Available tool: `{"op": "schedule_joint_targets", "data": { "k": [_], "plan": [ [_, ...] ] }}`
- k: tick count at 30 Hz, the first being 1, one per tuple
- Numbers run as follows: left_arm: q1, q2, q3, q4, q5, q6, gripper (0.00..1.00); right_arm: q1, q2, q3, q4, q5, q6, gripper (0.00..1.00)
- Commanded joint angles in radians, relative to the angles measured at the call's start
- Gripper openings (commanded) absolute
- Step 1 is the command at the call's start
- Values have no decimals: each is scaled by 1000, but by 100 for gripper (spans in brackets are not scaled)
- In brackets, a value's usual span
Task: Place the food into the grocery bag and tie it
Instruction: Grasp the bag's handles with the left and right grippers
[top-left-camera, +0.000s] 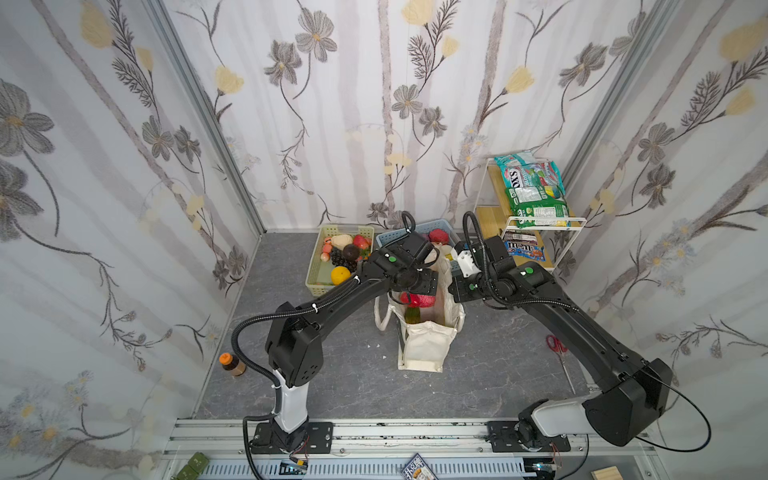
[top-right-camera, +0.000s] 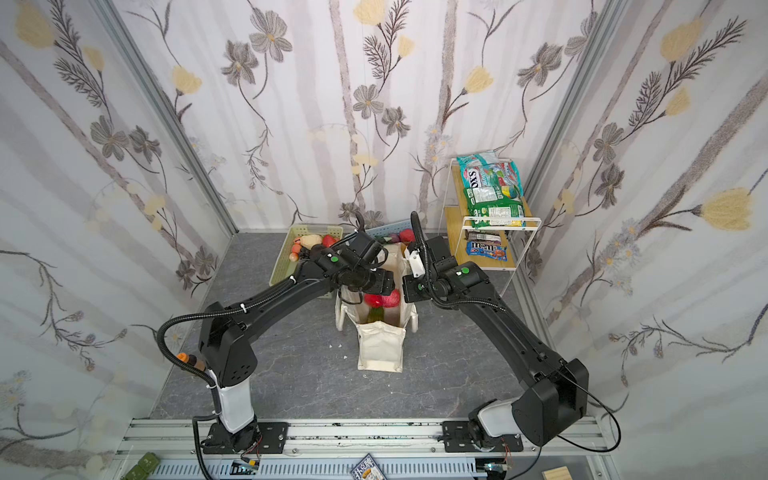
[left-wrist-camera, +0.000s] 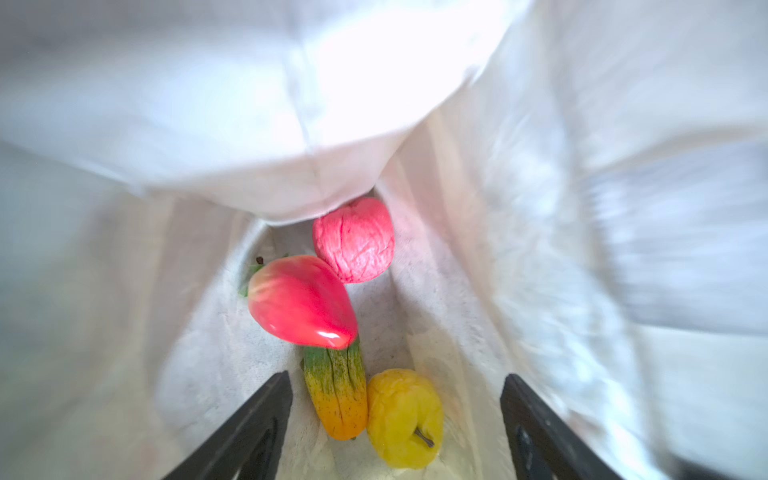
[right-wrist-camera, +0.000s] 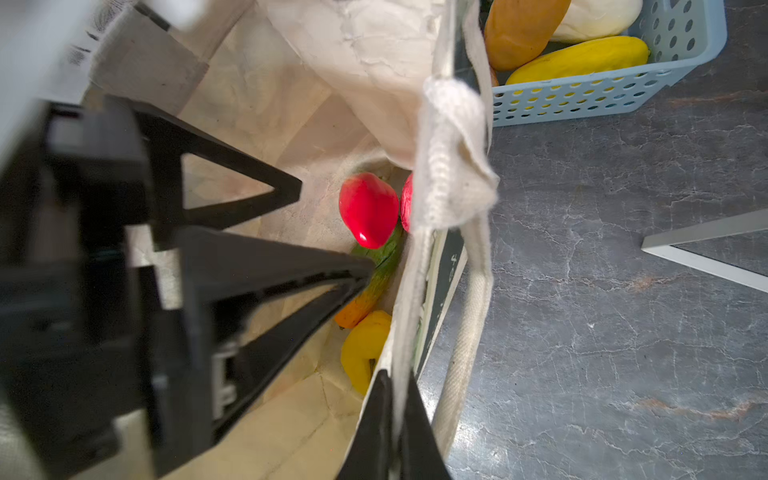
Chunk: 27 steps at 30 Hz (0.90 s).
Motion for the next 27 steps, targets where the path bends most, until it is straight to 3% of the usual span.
{"op": "schedule_joint_targets", "data": {
  "k": [1,8,13,15,22,27],
  "plan": [
    [15,-27,38,-51,51,15,82,-1,-7,-3,40,9,1,8],
    [54,-120,72,-129,0,23,80,-1,-6,-2,45,-1,0,8],
    [74,-173,49,-210,-215,52,76,-1,-1,4,45,-8,0,8],
    [85,-181,5,-213,-247,59,70,-1,2,10,45,-11,2,8],
    [92,-172,-68,-198,-188,18,50,1,14,33,45,-27,-2,8],
    [103,-186,-92,-176,-177,18,19,13,22,50,64,-87,-8,8]
  ]
}}
